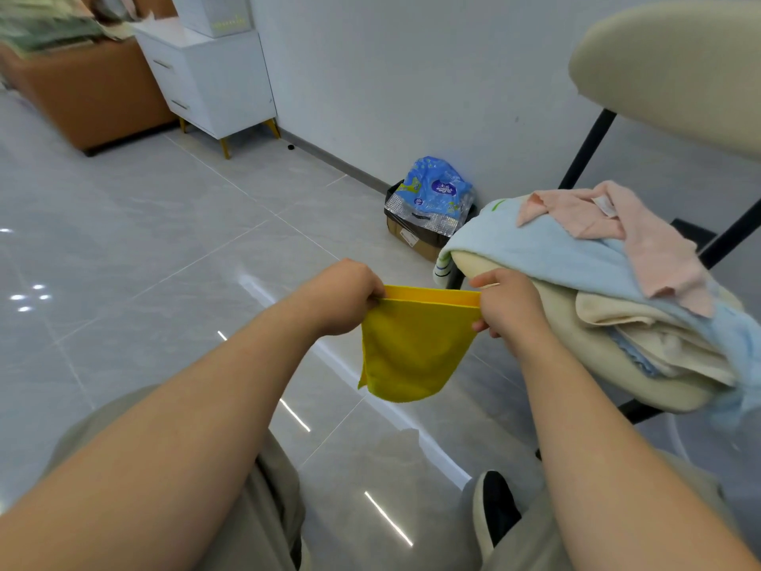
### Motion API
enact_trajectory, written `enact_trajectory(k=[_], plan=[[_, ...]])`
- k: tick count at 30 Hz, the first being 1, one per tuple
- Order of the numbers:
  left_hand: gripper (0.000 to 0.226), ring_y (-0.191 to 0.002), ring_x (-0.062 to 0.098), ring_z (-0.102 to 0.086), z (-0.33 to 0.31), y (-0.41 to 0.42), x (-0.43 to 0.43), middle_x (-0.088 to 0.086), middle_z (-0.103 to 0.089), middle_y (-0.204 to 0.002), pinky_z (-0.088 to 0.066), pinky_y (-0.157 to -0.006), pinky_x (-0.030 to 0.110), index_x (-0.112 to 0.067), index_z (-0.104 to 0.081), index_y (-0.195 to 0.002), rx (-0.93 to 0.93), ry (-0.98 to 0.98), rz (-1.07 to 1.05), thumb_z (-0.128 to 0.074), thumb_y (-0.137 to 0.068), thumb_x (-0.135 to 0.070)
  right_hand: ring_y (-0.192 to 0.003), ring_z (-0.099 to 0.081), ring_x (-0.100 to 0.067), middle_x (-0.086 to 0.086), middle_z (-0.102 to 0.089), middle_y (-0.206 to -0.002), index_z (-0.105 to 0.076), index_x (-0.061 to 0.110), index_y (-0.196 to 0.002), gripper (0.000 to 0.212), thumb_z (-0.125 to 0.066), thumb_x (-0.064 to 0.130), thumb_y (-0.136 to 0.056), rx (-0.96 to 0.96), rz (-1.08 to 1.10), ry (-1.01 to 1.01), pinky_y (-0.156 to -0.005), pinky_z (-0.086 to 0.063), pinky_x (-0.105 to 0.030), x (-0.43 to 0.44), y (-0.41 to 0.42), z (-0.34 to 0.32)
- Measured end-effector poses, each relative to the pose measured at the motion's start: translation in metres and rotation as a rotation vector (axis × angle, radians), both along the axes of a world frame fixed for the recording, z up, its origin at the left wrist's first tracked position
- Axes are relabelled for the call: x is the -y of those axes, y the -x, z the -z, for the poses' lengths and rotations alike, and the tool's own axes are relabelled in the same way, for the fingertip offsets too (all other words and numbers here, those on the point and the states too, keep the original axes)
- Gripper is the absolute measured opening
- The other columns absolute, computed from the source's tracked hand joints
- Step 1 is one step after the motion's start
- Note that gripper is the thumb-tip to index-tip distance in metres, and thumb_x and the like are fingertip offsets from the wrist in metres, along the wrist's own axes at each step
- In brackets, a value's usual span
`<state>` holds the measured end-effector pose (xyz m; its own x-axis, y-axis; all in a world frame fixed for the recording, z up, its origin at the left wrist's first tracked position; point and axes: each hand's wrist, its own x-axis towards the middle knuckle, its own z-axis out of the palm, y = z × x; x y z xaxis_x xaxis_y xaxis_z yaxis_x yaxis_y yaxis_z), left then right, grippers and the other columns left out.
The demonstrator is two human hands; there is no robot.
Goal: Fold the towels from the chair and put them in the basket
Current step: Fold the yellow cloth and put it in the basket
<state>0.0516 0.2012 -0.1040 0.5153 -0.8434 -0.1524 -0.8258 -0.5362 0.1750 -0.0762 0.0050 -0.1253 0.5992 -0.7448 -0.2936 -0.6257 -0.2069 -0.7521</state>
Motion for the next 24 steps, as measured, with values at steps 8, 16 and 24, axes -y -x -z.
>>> enact_trajectory(k=[8,16,24], plan=[[0.031,-0.102,0.019,-0.061,-0.015,0.006,0.000,0.005,-0.069,-0.119,-0.046,-0.087,0.027,-0.020,-0.069,-0.124,-0.158,0.129,-0.049,-0.063,-0.095,-0.013,-0.046,-0.055,-0.022,-0.011,-0.059,-0.084,-0.065,0.021,-0.081,0.042,-0.029,-0.002,-0.088,0.076,0.157,-0.123,-0.045,-0.032,-0.025,0.008,0.002,-0.003],[0.020,-0.081,0.014,-0.056,-0.015,0.004,-0.003,0.003,-0.068,-0.094,-0.040,-0.073,0.024,-0.017,-0.072,-0.112,-0.146,0.191,-0.070,-0.063,-0.097,-0.027,-0.052,-0.053,-0.021,-0.009,-0.056,-0.087,-0.065,0.022,-0.081,0.044,-0.029,-0.002,-0.090,0.048,0.163,-0.139,-0.045,-0.034,-0.025,0.009,0.004,-0.006],[0.011,-0.083,0.016,-0.062,-0.014,0.009,-0.001,-0.007,-0.059,-0.083,-0.052,-0.072,0.033,-0.024,-0.053,-0.095,-0.208,0.313,-0.105,-0.062,-0.097,-0.030,-0.052,-0.058,-0.023,-0.009,-0.059,-0.089,-0.065,0.023,-0.084,0.039,-0.033,0.001,-0.090,-0.001,0.141,-0.083,-0.048,-0.037,-0.026,0.014,0.006,-0.003]])
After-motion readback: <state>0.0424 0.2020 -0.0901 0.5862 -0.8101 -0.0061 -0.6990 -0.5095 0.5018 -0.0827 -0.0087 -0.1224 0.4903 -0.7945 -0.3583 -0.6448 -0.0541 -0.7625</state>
